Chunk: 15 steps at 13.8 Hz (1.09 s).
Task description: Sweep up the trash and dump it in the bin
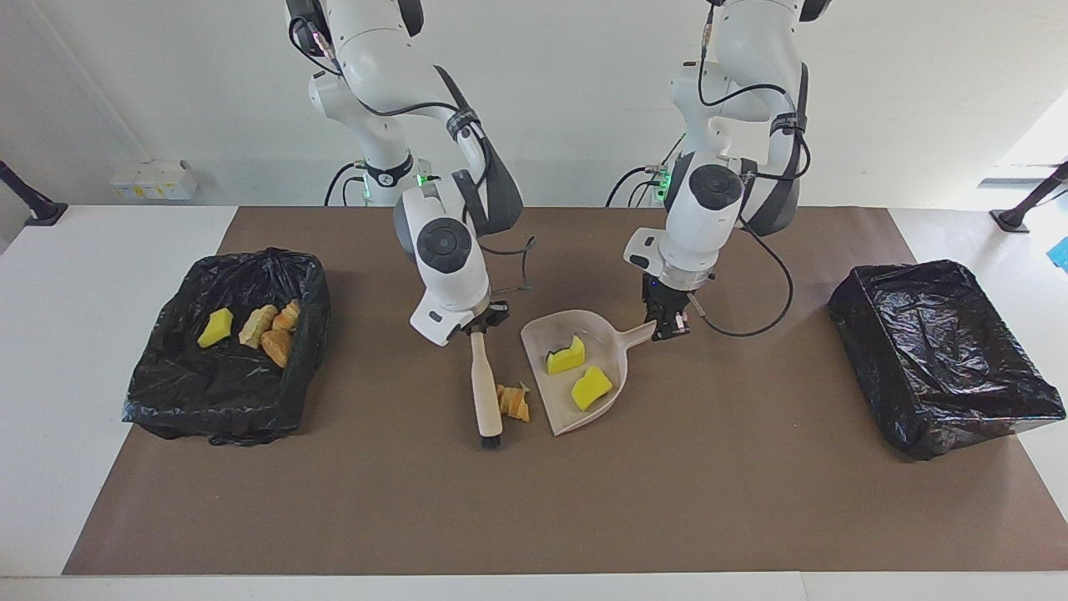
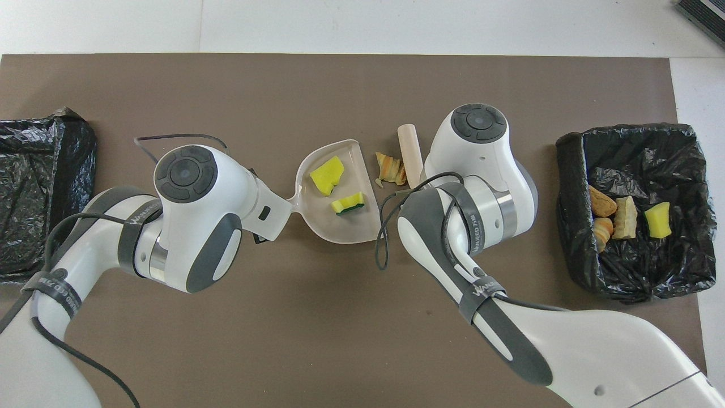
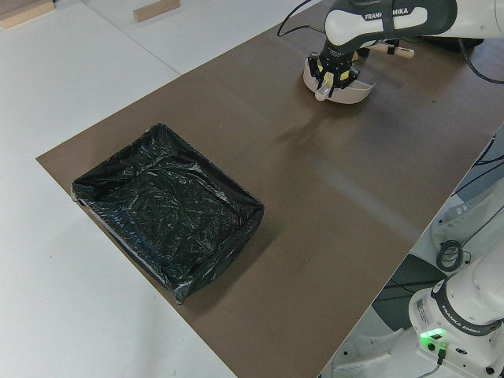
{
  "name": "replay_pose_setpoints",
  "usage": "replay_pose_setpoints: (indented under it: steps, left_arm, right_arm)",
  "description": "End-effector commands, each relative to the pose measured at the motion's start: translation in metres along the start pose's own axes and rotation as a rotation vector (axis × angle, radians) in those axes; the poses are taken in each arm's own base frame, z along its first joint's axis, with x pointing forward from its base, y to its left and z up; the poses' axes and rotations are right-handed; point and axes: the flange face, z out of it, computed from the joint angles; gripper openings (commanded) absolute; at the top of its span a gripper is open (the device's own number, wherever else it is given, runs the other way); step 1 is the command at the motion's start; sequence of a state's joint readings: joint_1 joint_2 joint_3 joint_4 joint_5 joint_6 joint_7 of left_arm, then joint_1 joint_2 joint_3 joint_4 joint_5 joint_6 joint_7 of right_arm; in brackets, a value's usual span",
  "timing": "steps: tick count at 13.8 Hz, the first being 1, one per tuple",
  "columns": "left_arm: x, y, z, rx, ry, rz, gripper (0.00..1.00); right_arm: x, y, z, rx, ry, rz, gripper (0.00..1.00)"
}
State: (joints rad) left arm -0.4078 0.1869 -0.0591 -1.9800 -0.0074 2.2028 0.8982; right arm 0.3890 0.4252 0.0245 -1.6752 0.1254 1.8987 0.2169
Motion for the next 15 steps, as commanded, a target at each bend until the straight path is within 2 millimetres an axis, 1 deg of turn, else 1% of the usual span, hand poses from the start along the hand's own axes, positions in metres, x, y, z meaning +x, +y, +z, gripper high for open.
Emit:
replay_pose_setpoints:
  steps: [1, 3, 4, 5, 6, 7, 8, 10, 12, 14, 15]
  left_arm:
    - [0.008, 0.012, 0.003, 0.02, -0.044, 0.005, 0.0]
    - [0.004, 0.009, 0.005, 0.031, -0.033, -0.002, 0.0]
    - [0.004, 0.007, 0.005, 0.041, -0.024, -0.003, 0.0]
    - [0.0, 0.007, 0.009, 0.049, -0.016, -0.001, 0.0]
    - [-0.01, 0.002, 0.014, 0.068, -0.002, -0.001, 0.0]
    - [-0.02, 0.001, 0.021, 0.087, 0.014, 0.025, 0.0]
    - [-0.025, -0.003, 0.021, 0.1, 0.025, 0.056, 0.0]
    - [-0.026, -0.004, 0.022, 0.099, 0.03, 0.059, 0.0]
    - [-0.028, -0.007, 0.021, 0.092, 0.043, 0.045, 0.0]
    - [-0.033, -0.013, 0.02, 0.086, 0.049, 0.066, 0.0]
    - [-0.04, -0.018, 0.02, 0.083, 0.048, 0.065, 0.0]
  right_arm:
    - [0.0, -0.013, 0.002, 0.07, 0.009, 0.006, 0.0]
    - [-0.001, -0.024, 0.001, 0.085, 0.016, -0.006, 0.0]
    - [-0.004, -0.037, 0.001, 0.111, 0.019, -0.013, 0.0]
    - [-0.006, -0.045, 0.0, 0.129, 0.019, -0.017, 0.0]
    - [-0.006, -0.047, -0.003, 0.137, 0.021, -0.015, 0.0]
    - [-0.004, -0.054, -0.013, 0.147, 0.031, -0.026, 0.0]
    - [-0.001, -0.058, -0.017, 0.15, 0.03, -0.033, 0.0]
    - [0.0, -0.059, -0.016, 0.151, 0.03, -0.026, 0.0]
    - [-0.003, -0.061, -0.017, 0.143, 0.02, -0.034, 0.0]
    - [-0.005, -0.054, -0.016, 0.122, -0.013, -0.03, 0.0]
    - [-0.004, -0.054, -0.02, 0.12, -0.014, -0.033, 0.0]
